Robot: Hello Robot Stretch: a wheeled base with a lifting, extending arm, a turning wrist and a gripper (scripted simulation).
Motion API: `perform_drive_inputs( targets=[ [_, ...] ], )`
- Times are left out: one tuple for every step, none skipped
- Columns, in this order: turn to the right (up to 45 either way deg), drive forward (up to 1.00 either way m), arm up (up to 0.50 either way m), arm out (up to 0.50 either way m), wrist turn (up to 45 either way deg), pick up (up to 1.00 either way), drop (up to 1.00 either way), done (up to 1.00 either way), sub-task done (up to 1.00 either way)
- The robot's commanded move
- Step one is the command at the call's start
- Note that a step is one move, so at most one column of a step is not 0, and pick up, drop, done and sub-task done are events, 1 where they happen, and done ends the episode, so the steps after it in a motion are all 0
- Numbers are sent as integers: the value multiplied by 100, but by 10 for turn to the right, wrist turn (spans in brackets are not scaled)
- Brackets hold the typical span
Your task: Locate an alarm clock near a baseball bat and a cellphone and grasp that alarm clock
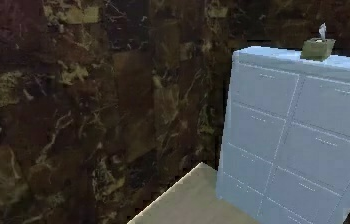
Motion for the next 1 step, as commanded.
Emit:
perform_drive_inputs(
  targets=[
    [300,0,0,0,0,0,0,0,0]
  ],
)
